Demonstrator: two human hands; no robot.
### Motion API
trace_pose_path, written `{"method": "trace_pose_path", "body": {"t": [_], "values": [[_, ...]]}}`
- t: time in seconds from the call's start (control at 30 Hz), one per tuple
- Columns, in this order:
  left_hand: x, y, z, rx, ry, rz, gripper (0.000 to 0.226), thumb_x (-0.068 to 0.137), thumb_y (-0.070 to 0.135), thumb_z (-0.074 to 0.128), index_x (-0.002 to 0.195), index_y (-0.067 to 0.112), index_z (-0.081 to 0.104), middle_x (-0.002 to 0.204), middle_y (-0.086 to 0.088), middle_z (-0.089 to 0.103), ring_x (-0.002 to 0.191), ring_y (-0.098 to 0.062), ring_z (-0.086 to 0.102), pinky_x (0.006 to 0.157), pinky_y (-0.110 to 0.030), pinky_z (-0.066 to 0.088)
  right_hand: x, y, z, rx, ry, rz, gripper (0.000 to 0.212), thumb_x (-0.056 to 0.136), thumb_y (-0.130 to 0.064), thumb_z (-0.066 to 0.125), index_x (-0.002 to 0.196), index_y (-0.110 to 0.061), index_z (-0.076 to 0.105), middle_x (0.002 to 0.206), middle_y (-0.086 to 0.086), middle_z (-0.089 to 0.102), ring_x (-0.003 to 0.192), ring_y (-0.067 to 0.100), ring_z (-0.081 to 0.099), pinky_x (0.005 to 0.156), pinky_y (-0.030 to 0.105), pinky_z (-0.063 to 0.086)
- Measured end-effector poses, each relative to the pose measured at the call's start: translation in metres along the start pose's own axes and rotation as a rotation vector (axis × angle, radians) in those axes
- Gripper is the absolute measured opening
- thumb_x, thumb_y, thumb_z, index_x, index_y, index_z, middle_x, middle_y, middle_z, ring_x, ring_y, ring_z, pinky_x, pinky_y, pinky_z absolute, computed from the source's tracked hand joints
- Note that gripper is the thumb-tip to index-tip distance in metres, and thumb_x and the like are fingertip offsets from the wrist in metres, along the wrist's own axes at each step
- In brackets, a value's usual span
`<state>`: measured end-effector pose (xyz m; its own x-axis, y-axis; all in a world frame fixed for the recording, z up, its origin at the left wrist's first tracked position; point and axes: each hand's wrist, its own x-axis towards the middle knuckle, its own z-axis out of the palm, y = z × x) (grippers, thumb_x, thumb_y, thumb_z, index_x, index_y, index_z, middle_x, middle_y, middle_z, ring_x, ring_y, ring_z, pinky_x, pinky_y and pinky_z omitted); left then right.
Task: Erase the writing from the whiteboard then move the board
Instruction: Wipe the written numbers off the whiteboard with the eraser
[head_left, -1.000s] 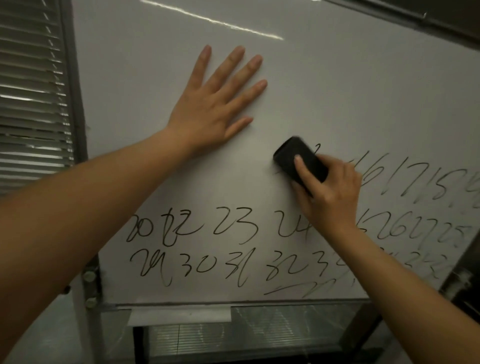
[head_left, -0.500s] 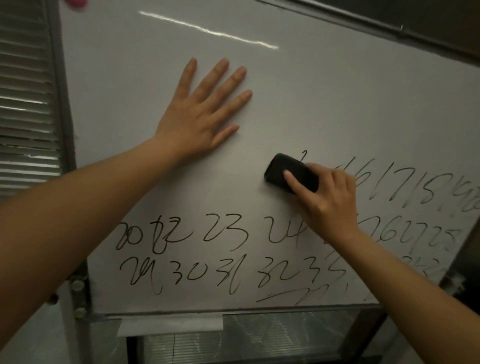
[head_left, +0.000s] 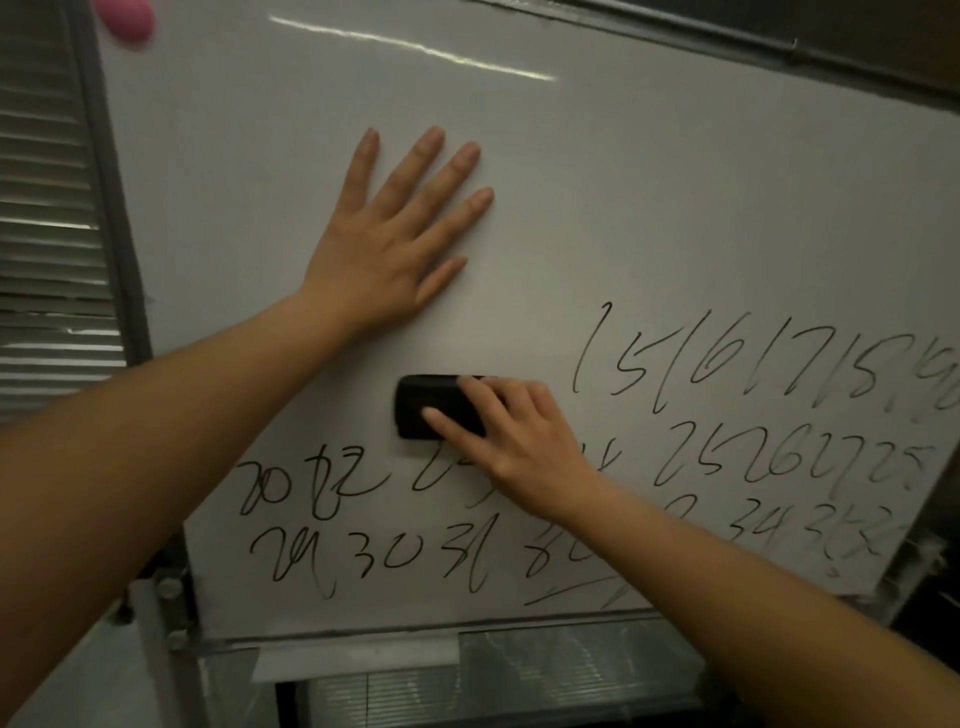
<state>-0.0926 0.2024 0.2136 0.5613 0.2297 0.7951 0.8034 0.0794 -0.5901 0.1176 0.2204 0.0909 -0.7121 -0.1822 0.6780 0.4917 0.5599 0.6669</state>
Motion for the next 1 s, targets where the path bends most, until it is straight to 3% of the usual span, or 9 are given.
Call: {"method": "trace_pose_path", "body": {"t": [0.13,0.27,0.4,0.63,0.73,0.87,1.0], "values": [[0.002,0.005,-0.005,-0.004,-0.004,0.006,0.053,0.105,0.038,0.033,0.152,0.014,0.029,0.157,-0.016,0.027,0.144,-0.038,0.023,0.110,-0.065,0.015,-0.041,0.031,-0.018,-0.078,-0.051,-0.019,0.039,0.099,-0.006,0.031,0.133,-0.017,0.046,0.121,0.021,0.045,0.100,0.033,0.047,0.076,0.040,0.034],[0.000,0.005,-0.008,-0.018,-0.052,-0.015,0.055,0.105,0.040,0.032,0.153,0.014,0.027,0.158,-0.016,0.023,0.145,-0.039,0.020,0.111,-0.065,0.012,-0.073,0.052,-0.036,-0.178,-0.110,0.014,0.051,0.086,-0.003,0.051,0.134,-0.019,0.046,0.122,0.022,0.045,0.099,0.034,0.046,0.074,0.042,0.033],[-0.002,0.006,-0.011,-0.015,-0.065,-0.023,0.055,0.104,0.040,0.032,0.153,0.014,0.028,0.159,-0.015,0.022,0.146,-0.038,0.019,0.111,-0.067,0.013,-0.067,0.048,-0.038,-0.189,-0.098,0.029,0.058,0.079,-0.003,0.057,0.133,-0.019,0.047,0.122,0.021,0.045,0.098,0.033,0.046,0.074,0.041,0.033],[-0.001,0.009,-0.011,-0.021,-0.070,-0.031,0.056,0.104,0.040,0.032,0.153,0.014,0.027,0.159,-0.015,0.020,0.146,-0.038,0.017,0.111,-0.067,0.010,-0.004,0.005,-0.013,-0.062,0.041,0.153,0.043,0.085,-0.008,0.060,0.127,-0.018,0.053,0.118,0.019,0.046,0.092,0.031,0.047,0.073,0.039,0.032],[-0.002,0.010,-0.013,-0.011,-0.060,-0.037,0.056,0.104,0.040,0.033,0.152,0.012,0.028,0.159,-0.017,0.021,0.145,-0.039,0.017,0.109,-0.068,0.010,0.000,-0.014,-0.012,0.018,-0.012,0.124,0.042,0.086,-0.010,0.055,0.128,-0.017,0.056,0.114,0.020,0.051,0.089,0.030,0.047,0.075,0.039,0.032],[0.002,0.017,-0.012,0.000,-0.019,-0.014,0.056,0.103,0.037,0.034,0.151,0.008,0.029,0.157,-0.019,0.023,0.145,-0.036,0.018,0.110,-0.066,0.005,-0.012,-0.027,-0.028,0.136,-0.209,-0.035,0.044,0.086,-0.018,0.056,0.130,-0.021,0.058,0.109,0.016,0.060,0.091,0.030,0.053,0.079,0.039,0.034],[0.026,0.040,-0.009,-0.023,0.014,-0.029,0.052,0.102,0.032,0.039,0.150,0.012,0.034,0.156,-0.019,0.026,0.145,-0.036,0.019,0.109,-0.066,0.007,-0.039,0.007,-0.048,0.211,-0.109,0.056,0.045,0.087,-0.019,0.063,0.130,-0.018,0.051,0.110,0.020,0.060,0.099,0.033,0.054,0.082,0.041,0.037]]}}
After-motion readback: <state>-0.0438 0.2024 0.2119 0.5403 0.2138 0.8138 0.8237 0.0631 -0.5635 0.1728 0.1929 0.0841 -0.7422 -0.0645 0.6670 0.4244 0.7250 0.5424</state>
